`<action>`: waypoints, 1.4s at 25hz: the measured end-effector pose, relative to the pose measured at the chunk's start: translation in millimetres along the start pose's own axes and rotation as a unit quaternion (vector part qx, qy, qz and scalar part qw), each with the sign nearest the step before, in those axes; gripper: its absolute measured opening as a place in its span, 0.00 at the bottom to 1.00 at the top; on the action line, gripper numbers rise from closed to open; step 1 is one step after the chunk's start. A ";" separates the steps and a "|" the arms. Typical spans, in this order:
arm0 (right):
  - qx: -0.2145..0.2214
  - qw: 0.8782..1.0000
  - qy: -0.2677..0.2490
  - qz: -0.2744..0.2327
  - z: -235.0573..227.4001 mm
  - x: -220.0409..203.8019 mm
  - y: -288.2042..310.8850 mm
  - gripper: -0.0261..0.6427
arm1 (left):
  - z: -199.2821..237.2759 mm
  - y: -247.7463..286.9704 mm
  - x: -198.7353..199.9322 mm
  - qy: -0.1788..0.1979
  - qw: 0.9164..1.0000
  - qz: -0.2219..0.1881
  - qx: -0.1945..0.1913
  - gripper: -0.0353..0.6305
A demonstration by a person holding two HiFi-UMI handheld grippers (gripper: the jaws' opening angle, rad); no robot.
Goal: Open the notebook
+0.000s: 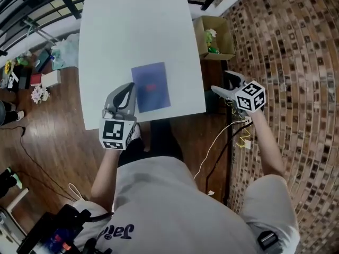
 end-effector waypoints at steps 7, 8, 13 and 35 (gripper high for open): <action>0.159 0.981 0.066 0.092 -13.4 6.5 67.5 0.72 | 13.7 15.5 -24.0 -0.011 0.999 0.036 0.007 0.08; 0.172 0.977 0.083 0.094 -10.2 10.1 80.1 0.71 | 16.3 16.7 -25.5 -0.023 0.999 0.037 0.009 0.08; 0.224 0.959 0.130 0.113 19.6 16.6 146.6 0.71 | 29.4 22.6 -29.6 -0.045 0.998 0.032 0.018 0.08; 0.250 0.937 0.214 0.120 82.9 6.0 207.0 0.11 | 45.8 2.7 -53.4 -0.049 0.997 0.062 0.012 0.08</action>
Point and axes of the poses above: the fingertips, and each gripper's own axes: y forward along the fingers, z to its left, x out of its top, the point moved 4 cm from there along -y, backward along the fingers, and after that the axes turned 1 degree about -y, right-handed, at the moved point
